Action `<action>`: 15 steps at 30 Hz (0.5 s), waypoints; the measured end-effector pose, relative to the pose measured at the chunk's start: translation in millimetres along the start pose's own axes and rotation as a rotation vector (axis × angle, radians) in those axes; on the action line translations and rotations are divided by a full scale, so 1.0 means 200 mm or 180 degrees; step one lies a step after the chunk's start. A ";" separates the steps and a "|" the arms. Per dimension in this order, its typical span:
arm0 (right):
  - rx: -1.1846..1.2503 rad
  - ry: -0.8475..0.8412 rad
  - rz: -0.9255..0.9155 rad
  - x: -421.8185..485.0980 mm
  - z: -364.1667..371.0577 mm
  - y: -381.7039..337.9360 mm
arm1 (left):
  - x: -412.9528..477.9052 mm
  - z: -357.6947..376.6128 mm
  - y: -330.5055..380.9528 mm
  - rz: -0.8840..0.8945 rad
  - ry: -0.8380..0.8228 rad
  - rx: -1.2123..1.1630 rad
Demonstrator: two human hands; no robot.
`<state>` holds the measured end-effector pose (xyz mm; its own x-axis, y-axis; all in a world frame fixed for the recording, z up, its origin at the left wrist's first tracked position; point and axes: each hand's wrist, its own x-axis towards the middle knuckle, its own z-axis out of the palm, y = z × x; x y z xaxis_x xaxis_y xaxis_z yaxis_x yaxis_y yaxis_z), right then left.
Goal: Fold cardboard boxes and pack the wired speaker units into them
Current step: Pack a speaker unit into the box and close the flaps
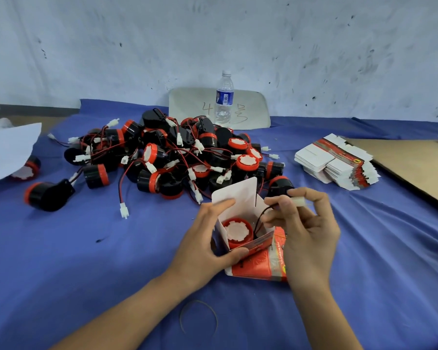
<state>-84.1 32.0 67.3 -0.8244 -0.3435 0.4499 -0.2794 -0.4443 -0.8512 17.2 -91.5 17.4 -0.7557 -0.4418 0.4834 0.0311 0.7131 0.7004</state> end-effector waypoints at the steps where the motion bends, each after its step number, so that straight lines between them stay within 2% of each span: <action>1: -0.0014 0.0060 0.0041 0.00 0.00 0.01 | 0.00 0.00 0.00 -0.0007 -0.0021 0.0001; 4: -0.0073 0.0164 0.0121 0.01 -0.02 0.03 | 0.00 0.00 0.01 -0.0026 -0.0051 -0.0017; 9: -0.0399 -0.0128 -0.0034 0.04 -0.05 0.05 | 0.00 -0.01 0.01 -0.0048 -0.0054 -0.0034; 15: -0.1679 -0.0159 -0.1019 -0.02 -0.03 0.12 | 0.00 0.00 0.01 -0.0020 -0.0073 -0.0018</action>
<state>-89.8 28.1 44.0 -0.6388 -0.3048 0.7064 -0.7254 -0.0673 -0.6851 17.5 -89.7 17.7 -0.7708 -0.4336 0.4667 0.0299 0.7073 0.7063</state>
